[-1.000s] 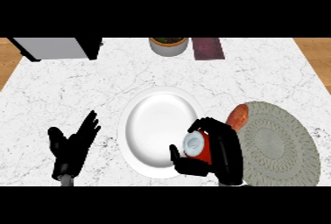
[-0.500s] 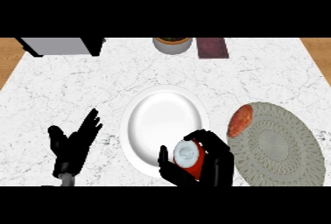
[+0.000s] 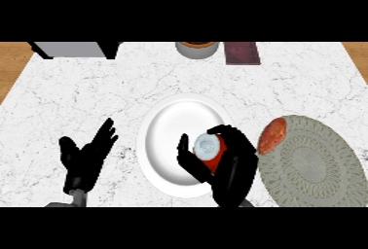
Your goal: Pick the can from the placemat and place it in the plate
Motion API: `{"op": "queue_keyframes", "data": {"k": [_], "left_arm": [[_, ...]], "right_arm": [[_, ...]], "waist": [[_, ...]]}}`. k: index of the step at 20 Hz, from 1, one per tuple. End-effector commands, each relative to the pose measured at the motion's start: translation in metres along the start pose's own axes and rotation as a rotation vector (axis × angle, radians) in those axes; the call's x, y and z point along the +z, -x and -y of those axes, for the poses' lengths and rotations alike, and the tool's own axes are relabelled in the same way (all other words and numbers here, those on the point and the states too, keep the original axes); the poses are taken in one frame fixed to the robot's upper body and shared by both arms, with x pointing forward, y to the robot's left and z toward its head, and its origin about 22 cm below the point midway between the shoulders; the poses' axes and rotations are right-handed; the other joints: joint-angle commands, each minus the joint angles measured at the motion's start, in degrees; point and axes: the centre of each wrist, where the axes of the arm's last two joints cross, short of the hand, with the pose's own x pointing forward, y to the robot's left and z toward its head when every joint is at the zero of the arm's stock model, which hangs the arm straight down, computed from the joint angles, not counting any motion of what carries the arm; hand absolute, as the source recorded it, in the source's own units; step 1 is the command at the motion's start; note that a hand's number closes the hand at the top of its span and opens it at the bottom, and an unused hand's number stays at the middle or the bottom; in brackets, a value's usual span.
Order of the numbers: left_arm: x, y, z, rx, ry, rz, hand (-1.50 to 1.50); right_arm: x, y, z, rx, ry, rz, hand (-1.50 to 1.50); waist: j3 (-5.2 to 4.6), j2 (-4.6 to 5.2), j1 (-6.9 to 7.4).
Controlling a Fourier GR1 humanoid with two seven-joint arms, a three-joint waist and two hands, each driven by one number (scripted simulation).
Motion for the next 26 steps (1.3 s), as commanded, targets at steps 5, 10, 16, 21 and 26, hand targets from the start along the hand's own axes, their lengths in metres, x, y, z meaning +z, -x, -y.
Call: {"op": "queue_keyframes", "data": {"k": [5,10,16,21,26], "left_arm": [[-0.004,-0.01,0.003,-0.008,0.012,-0.011,0.0],[-0.007,0.001,0.02,-0.02,0.013,-0.019,0.0],[-0.007,0.0,0.0,-0.021,0.021,-0.011,0.0],[-0.014,-0.001,0.007,-0.018,0.006,-0.014,0.0],[0.0,0.011,0.013,-0.019,0.013,-0.009,0.0]], "right_arm": [[-0.032,0.005,-0.042,0.01,0.102,-0.108,1.5],[-0.043,0.027,-0.049,0.226,-0.09,-0.329,-1.5],[-0.046,0.039,-0.077,0.105,-0.219,-0.331,-1.5],[-0.049,0.031,-0.082,-0.089,-0.159,-0.241,-1.5],[-0.052,0.028,-0.07,-0.253,-0.016,-0.235,-1.5]], "waist": [[0.0,0.5,1.01],[-0.02,0.94,1.26],[0.02,0.81,1.44],[0.07,0.94,1.47],[0.06,0.54,0.62]]}}
